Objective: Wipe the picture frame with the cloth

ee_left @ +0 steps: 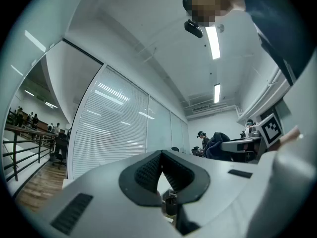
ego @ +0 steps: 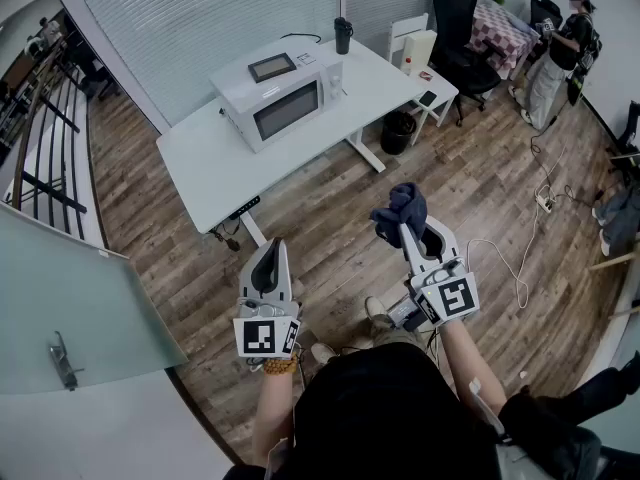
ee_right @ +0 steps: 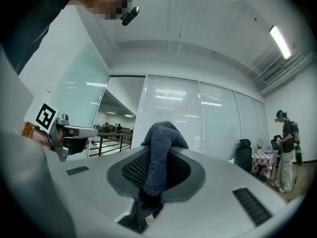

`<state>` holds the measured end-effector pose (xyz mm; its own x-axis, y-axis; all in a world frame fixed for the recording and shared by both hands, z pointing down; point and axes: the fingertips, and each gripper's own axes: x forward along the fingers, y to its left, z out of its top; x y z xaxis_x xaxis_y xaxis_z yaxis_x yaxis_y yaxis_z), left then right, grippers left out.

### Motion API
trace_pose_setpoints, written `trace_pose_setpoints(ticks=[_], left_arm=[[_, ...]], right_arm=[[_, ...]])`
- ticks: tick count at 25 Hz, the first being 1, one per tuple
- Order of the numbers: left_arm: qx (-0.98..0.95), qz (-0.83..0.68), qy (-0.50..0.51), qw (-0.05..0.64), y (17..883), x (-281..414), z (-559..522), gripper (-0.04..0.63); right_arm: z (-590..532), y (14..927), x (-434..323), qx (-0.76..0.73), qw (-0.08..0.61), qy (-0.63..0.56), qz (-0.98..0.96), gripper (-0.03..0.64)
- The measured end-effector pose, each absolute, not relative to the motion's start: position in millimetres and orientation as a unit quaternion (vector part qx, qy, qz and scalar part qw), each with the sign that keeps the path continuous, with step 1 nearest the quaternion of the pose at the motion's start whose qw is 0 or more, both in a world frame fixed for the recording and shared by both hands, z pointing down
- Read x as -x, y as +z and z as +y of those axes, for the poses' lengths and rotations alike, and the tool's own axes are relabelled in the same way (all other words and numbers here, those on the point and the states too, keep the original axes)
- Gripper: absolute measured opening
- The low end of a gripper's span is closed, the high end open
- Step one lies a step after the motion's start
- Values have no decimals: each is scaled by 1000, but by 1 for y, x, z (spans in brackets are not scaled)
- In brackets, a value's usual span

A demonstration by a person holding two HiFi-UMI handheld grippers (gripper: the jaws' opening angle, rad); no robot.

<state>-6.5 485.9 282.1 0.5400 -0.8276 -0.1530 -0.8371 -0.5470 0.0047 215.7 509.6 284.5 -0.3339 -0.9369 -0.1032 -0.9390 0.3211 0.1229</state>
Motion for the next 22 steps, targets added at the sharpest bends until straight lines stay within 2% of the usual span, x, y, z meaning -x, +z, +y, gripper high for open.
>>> trace_pose_setpoints(ticks=[10,22], left_arm=[[883,463,61,45,290,24,507,6],[881,471,35,34,305,81,531,6]], right_arm=[[525,290,-198,572,8,85,816,43],[543,290,-131,567,-19,94,818,43]])
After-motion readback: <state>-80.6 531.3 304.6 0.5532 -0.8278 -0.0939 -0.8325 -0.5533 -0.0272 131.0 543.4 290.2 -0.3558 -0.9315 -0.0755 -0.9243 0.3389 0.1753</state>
